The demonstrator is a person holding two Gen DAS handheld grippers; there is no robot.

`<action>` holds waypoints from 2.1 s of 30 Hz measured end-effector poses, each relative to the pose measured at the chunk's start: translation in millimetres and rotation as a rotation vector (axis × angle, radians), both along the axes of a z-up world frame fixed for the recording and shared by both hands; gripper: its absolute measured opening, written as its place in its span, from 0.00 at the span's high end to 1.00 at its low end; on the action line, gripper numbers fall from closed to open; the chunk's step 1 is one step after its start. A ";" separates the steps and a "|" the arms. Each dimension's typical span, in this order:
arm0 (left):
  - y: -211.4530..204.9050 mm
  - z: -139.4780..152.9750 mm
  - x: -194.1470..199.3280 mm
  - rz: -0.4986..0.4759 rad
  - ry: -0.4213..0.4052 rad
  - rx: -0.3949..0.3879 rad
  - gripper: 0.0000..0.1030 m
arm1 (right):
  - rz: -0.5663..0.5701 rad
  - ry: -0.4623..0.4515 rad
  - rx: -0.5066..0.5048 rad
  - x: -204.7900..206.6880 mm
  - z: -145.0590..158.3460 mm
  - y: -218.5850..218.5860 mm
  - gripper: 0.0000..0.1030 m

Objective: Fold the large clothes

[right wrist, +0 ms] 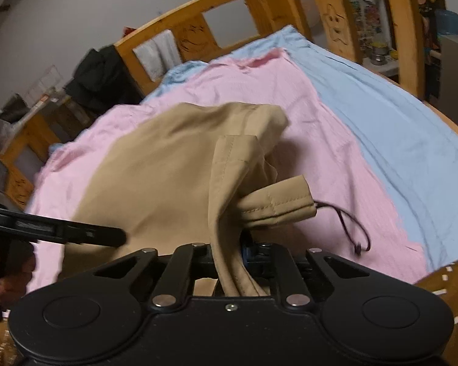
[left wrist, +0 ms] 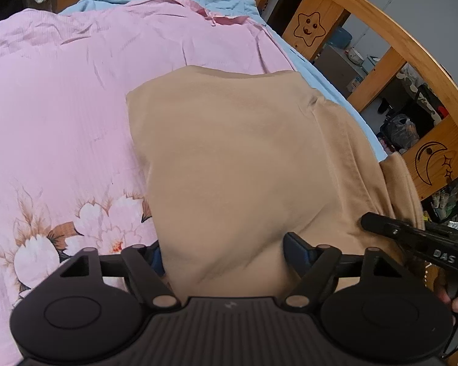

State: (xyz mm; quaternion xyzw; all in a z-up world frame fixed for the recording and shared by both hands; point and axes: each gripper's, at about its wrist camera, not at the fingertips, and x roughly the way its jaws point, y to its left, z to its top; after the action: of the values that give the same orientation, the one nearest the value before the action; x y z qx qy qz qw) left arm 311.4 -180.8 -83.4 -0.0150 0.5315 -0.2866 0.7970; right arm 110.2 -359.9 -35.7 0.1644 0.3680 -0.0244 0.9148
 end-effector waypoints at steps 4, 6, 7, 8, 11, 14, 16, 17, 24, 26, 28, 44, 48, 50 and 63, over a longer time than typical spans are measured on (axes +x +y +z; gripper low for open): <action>7.5 1.9 1.0 0.003 -0.001 -0.006 0.29 | 0.055 -0.040 -0.001 2.8 14.7 15.8 0.91; 9.2 0.8 1.6 0.001 0.004 -0.006 0.29 | 0.059 -0.030 -0.033 5.3 18.0 20.7 0.91; 9.3 0.0 2.0 -0.003 0.005 -0.004 0.28 | 0.052 -0.023 -0.036 6.1 18.0 19.6 0.91; 9.2 -1.1 2.6 -0.010 0.005 -0.001 0.27 | 0.038 -0.013 -0.040 7.0 17.0 17.4 0.90; 12.1 -6.6 7.2 -0.005 0.029 -0.012 0.24 | -0.013 0.027 -0.106 8.2 12.4 10.4 0.72; 16.5 -13.1 9.8 0.002 0.046 -0.030 0.21 | -0.010 0.050 -0.115 8.7 4.0 2.9 0.53; 19.8 -17.7 10.1 -0.006 0.041 -0.041 0.18 | 0.001 0.067 -0.092 12.4 -4.5 -4.2 0.43; 21.3 -19.8 10.6 -0.007 0.040 -0.047 0.17 | 0.002 0.073 -0.076 13.8 -9.0 -8.0 0.42; 33.3 -39.4 19.8 0.041 0.139 -0.126 0.08 | 0.015 0.101 0.145 25.5 -34.8 -35.3 0.50; 31.5 -42.6 20.7 0.043 0.156 -0.137 0.08 | 0.048 0.096 0.116 25.3 -29.2 -30.7 0.52; 23.1 -41.8 18.5 0.021 0.141 -0.123 0.09 | 0.055 0.116 0.110 29.3 -29.9 -30.3 0.52; 37.9 3.3 5.7 0.067 0.088 -0.113 0.32 | 0.072 -0.030 0.160 21.7 17.5 -4.9 0.90; 56.9 21.9 14.4 0.092 0.077 -0.136 0.32 | 0.091 -0.080 0.163 30.5 38.8 8.2 0.91; 65.1 32.0 22.6 0.102 0.063 -0.128 0.32 | 0.097 -0.095 0.174 39.3 45.3 12.8 0.91; 112.1 50.9 133.3 0.144 -0.014 0.039 0.33 | 0.146 -0.169 0.124 169.3 46.3 84.3 0.91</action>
State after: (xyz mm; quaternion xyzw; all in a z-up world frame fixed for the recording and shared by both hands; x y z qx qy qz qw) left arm 444.8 -68.7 -32.5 -0.0357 0.5288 -0.2185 0.8194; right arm 279.5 -275.6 10.6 0.1949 0.3014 0.0793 0.9300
